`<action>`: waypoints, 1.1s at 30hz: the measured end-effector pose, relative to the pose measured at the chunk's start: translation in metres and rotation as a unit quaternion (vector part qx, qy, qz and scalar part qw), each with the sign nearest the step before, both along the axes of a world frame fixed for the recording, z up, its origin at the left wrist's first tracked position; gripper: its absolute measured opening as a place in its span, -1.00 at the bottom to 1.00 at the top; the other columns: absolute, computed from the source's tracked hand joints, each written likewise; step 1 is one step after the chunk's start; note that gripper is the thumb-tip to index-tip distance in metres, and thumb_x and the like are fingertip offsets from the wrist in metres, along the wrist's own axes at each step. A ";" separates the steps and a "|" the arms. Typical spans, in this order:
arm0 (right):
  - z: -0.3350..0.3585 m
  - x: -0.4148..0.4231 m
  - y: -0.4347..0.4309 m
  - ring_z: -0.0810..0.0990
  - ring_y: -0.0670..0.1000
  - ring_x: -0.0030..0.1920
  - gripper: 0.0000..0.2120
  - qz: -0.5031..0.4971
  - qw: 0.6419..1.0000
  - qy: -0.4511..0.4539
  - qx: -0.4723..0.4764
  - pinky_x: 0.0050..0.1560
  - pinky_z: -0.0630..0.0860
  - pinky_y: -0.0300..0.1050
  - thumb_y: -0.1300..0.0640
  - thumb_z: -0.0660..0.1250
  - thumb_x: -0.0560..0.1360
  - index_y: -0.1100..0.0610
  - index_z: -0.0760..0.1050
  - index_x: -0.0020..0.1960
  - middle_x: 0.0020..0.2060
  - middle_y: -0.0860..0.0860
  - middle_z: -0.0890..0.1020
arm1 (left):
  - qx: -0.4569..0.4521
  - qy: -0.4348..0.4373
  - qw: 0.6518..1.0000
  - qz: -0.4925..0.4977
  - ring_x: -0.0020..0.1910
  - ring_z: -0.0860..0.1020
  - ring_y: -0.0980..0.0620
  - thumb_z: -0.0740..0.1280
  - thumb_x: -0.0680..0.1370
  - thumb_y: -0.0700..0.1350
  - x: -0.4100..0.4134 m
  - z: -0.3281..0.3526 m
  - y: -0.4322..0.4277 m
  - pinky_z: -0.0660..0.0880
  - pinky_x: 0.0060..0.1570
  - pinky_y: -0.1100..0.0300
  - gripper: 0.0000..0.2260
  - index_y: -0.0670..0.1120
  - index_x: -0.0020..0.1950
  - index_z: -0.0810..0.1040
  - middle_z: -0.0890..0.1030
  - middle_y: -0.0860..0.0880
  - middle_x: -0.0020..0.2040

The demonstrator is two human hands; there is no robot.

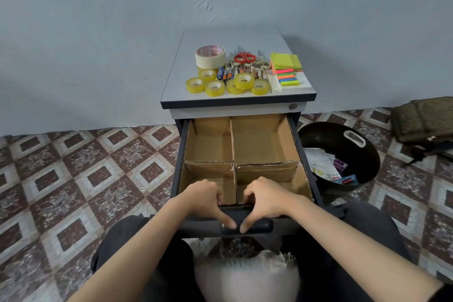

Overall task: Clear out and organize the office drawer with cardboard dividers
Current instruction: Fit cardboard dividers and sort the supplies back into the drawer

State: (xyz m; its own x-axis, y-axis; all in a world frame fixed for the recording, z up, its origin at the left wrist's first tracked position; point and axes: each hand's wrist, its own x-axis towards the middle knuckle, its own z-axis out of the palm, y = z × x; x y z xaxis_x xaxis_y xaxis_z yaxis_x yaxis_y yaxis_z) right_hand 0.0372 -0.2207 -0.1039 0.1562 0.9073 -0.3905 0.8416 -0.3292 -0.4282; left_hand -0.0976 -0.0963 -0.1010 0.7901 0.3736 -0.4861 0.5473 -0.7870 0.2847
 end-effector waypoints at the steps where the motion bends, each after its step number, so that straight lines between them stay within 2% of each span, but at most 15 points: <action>1: 0.001 0.003 0.002 0.45 -0.07 -0.04 -0.43 -0.024 0.999 0.023 0.020 -0.03 0.49 -0.09 -0.29 0.52 0.15 0.07 0.61 0.00 -0.07 -0.02 0.59 | -0.028 -0.017 0.999 0.024 -0.21 0.51 0.13 0.48 0.25 0.29 0.000 0.000 0.004 0.45 -0.18 0.28 -0.54 -0.03 -0.10 0.59 0.56 0.11 -0.21; 4: 0.009 0.013 0.013 0.53 -0.10 -0.18 -0.76 -0.114 0.983 0.091 0.114 -0.11 0.47 -0.24 -0.04 0.47 0.38 0.10 0.63 -0.06 -0.21 -0.05 0.62 | -0.058 -0.122 0.986 0.093 -0.32 0.48 0.22 0.39 0.39 0.26 0.001 0.004 0.015 0.37 -0.32 0.34 -0.68 0.01 -0.21 0.59 0.53 0.16 -0.33; 6: 0.017 0.022 0.023 0.55 -0.09 -0.19 -0.91 -0.146 0.972 0.073 0.169 -0.13 0.44 -0.27 0.10 0.38 0.48 0.11 0.63 -0.11 -0.25 -0.06 0.61 | -0.033 -0.187 0.975 0.111 -0.26 0.52 0.13 0.34 0.48 0.16 0.007 0.009 0.023 0.42 -0.28 0.28 -0.72 -0.04 -0.17 0.63 0.57 0.10 -0.28; 9: 0.034 0.035 0.040 0.52 -0.11 -0.19 -0.89 -0.176 0.957 0.049 0.226 -0.20 0.35 -0.37 0.14 0.34 0.51 0.11 0.64 -0.12 -0.24 -0.07 0.60 | 0.021 -0.253 0.961 0.109 -0.15 0.55 0.05 0.28 0.56 0.03 0.022 0.022 0.039 0.49 -0.12 0.18 -0.74 -0.12 -0.09 0.66 0.63 -0.02 -0.11; 12: 0.050 0.050 0.056 0.50 -0.14 -0.19 -0.89 -0.190 0.947 0.026 0.258 -0.26 0.31 -0.45 0.14 0.33 0.51 0.11 0.63 -0.09 -0.24 -0.08 0.58 | 0.062 -0.306 0.942 0.122 -0.05 0.51 0.13 0.28 0.56 -0.03 0.040 0.038 0.059 0.44 -0.04 0.28 -0.80 -0.08 0.04 0.63 0.61 -0.01 0.05; 14: 0.059 0.060 0.066 0.50 -0.13 -0.18 -0.89 -0.196 0.940 0.010 0.279 -0.27 0.29 -0.46 0.14 0.32 0.52 0.13 0.62 -0.07 -0.23 -0.06 0.58 | 0.103 -0.327 0.930 0.134 0.12 0.48 0.08 0.27 0.56 -0.05 0.052 0.048 0.074 0.41 0.12 0.23 -0.77 -0.06 0.19 0.57 0.54 -0.01 0.19; 16: 0.068 0.072 0.078 0.52 -0.11 -0.17 -0.89 -0.203 0.934 -0.002 0.295 -0.24 0.34 -0.41 0.16 0.32 0.52 0.14 0.62 -0.07 -0.20 -0.01 0.62 | 0.144 -0.328 0.919 0.166 0.32 0.37 0.02 0.26 0.57 -0.05 0.062 0.056 0.090 0.31 0.29 0.15 -0.65 -0.07 0.35 0.44 0.42 -0.02 0.35; 19: 0.078 0.091 0.095 0.58 -0.03 -0.12 -0.91 -0.224 0.920 -0.024 0.321 -0.16 0.44 -0.26 0.16 0.36 0.49 0.16 0.61 -0.07 -0.18 0.03 0.65 | 0.201 -0.294 0.912 0.205 0.45 0.23 -0.01 0.22 0.59 -0.06 0.068 0.059 0.109 0.20 0.39 0.13 -0.53 -0.14 0.47 0.25 0.29 -0.06 0.47; 22: 0.087 0.109 0.114 0.55 0.01 0.02 -0.75 -0.248 0.909 -0.082 0.325 -0.08 0.45 -0.19 0.08 0.40 0.45 0.17 0.56 0.08 -0.01 0.03 0.60 | 0.262 -0.265 0.910 0.183 0.43 0.26 -0.03 0.18 0.59 -0.09 0.070 0.053 0.120 0.17 0.41 0.14 -0.53 -0.18 0.48 0.23 0.31 -0.09 0.45; 25: 0.093 0.119 0.130 0.49 0.05 0.18 -0.51 -0.275 0.902 -0.125 0.308 0.06 0.45 -0.11 -0.05 0.41 0.43 0.18 0.46 0.25 0.18 0.04 0.52 | 0.292 -0.275 0.901 0.165 0.36 0.36 -0.05 0.18 0.57 -0.11 0.069 0.048 0.123 0.25 0.36 0.13 -0.55 -0.19 0.44 0.29 0.39 -0.11 0.40; 29: 0.094 0.121 0.145 0.46 0.07 0.21 -0.41 -0.296 0.891 -0.146 0.312 0.06 0.44 -0.08 -0.17 0.42 0.39 0.21 0.46 0.23 0.21 0.07 0.50 | 0.298 -0.292 0.894 0.161 0.32 0.40 -0.06 0.21 0.55 -0.13 0.070 0.048 0.122 0.30 0.31 0.13 -0.57 -0.20 0.40 0.34 0.44 -0.11 0.36; 33: 0.095 0.117 0.153 0.47 0.08 0.20 -0.39 -0.303 0.894 -0.149 0.294 -0.02 0.42 -0.11 -0.21 0.42 0.37 0.23 0.48 0.20 0.21 0.09 0.49 | 0.303 -0.290 0.894 0.155 0.17 0.48 -0.02 0.19 0.55 -0.12 0.069 0.051 0.124 0.39 0.09 0.21 -0.62 -0.17 0.35 0.40 0.51 -0.05 0.24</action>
State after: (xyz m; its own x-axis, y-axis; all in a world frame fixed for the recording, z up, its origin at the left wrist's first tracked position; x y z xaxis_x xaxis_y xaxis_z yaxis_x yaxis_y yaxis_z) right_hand 0.1538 -0.0681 -0.0090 0.7065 0.6551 0.2678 0.6907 -0.5555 -0.4631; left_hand -0.0282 0.0274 -0.0499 0.6566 0.6737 0.3390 0.6639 -0.7296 0.1640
